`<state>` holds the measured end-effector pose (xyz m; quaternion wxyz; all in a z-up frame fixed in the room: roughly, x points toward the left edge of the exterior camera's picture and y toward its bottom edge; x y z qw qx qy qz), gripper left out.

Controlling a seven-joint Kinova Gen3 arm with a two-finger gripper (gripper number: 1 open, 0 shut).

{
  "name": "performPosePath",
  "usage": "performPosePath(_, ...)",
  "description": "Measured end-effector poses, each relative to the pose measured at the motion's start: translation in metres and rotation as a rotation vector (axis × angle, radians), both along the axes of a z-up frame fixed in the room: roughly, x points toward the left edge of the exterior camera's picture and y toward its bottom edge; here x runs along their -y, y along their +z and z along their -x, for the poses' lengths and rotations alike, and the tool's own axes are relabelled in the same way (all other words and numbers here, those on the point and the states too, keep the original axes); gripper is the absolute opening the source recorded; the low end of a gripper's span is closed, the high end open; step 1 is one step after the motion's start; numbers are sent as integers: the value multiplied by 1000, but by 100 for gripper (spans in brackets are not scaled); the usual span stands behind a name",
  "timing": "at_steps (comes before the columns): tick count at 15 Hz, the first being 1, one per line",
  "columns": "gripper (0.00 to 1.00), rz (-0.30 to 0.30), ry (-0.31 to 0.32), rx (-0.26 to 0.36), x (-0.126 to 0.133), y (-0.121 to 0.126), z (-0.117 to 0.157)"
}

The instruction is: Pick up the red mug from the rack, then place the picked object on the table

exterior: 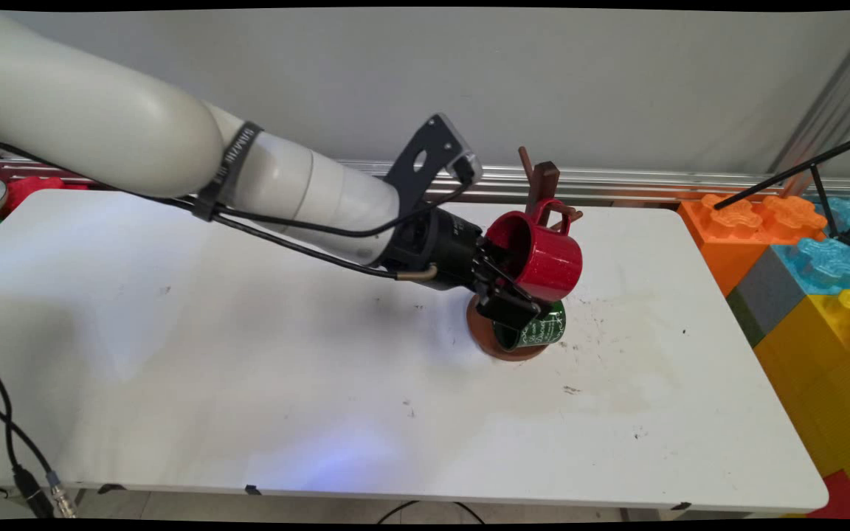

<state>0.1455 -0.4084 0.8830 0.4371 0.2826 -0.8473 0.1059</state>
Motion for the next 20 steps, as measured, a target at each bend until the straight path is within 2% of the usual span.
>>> performPosePath(10,100,15,6,-39,10,-22,23)
performPosePath(11,0,17,7,-42,11,-24,24)
performPosePath(20,0,22,3,-69,11,-21,28)
